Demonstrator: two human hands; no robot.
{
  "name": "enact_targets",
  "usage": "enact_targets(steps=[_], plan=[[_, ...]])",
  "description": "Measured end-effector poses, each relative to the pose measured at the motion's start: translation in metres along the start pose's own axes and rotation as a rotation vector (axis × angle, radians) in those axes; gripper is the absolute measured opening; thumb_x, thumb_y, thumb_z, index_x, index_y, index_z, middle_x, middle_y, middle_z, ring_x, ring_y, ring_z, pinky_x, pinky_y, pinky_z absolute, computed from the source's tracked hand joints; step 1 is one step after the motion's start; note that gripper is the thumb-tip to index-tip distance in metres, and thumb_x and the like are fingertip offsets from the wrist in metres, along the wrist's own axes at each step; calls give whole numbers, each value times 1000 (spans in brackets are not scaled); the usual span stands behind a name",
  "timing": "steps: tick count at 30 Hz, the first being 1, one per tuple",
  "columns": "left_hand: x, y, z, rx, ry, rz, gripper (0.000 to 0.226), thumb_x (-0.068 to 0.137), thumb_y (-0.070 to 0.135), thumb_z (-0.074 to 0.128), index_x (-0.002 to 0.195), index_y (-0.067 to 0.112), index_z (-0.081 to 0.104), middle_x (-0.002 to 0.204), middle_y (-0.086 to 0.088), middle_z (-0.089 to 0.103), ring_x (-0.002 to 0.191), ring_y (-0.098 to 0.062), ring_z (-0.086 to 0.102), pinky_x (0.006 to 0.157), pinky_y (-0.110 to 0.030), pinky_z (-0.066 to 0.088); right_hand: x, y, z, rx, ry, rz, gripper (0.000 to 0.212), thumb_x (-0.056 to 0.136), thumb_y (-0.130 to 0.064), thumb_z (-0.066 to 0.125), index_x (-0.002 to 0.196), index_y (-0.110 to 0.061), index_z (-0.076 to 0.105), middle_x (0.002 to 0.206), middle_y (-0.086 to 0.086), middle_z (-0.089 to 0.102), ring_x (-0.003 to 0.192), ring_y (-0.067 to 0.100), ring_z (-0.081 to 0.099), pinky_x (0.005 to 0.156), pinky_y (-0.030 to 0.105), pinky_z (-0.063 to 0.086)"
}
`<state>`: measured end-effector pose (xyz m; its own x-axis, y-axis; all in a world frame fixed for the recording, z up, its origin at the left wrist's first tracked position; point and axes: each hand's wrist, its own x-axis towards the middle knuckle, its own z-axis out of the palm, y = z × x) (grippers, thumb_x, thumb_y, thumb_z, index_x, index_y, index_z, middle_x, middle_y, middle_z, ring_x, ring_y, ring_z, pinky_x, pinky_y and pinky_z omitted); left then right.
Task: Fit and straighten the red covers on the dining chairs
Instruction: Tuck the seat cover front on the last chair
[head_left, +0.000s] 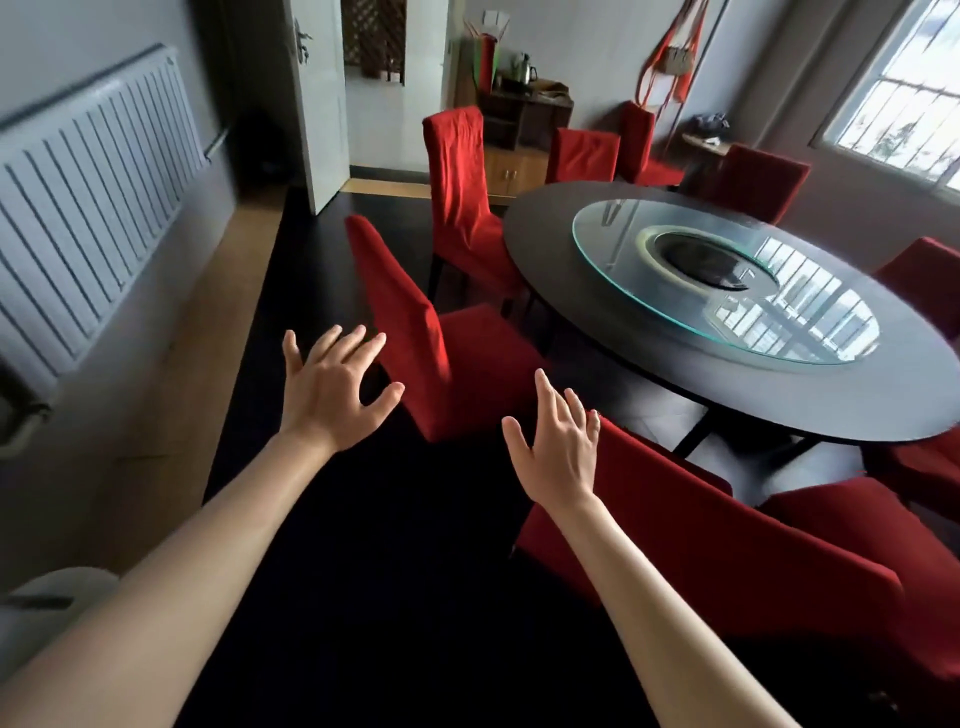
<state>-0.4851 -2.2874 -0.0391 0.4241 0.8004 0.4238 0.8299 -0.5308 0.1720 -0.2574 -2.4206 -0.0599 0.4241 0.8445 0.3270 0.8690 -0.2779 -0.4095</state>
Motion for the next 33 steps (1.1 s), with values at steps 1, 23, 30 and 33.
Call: enact_targets(steps=[1, 23, 30, 33], plan=[[9, -20, -1, 5, 5, 2, 81, 78, 67, 25, 140, 20, 50, 145, -8, 47, 139, -29, 35, 111, -60, 3, 11, -16, 11, 7, 2, -2, 70, 93, -49, 47, 152, -22, 22, 148, 2, 43, 145, 27, 21, 117, 49, 8], [300, -268, 124, -66, -89, 138, 80, 78, 66, 27, 139, 19, 51, 143, -8, 50, 138, -29, 37, 111, -62, 6, 288, -175, 232, -35, 20, 109, 66, 96, -46, 41, 153, -24, 17, 153, 6, 35, 145, 29, 19, 116, 51, 8], [406, -270, 179, -135, -149, 271, 80, 80, 65, 26, 141, 17, 48, 144, -9, 48, 138, -30, 36, 111, -61, 4, 373, -171, 270, -63, 19, 208, 68, 96, -46, 42, 154, -24, 14, 155, 7, 32, 146, 28, 16, 117, 50, 6], [444, -270, 202, -178, -160, 335, 79, 81, 65, 27, 141, 17, 48, 143, -9, 49, 138, -30, 37, 111, -62, 5, 401, -167, 278, -100, 32, 269, 68, 96, -47, 42, 154, -23, 15, 155, 7, 33, 146, 28, 17, 117, 50, 7]])
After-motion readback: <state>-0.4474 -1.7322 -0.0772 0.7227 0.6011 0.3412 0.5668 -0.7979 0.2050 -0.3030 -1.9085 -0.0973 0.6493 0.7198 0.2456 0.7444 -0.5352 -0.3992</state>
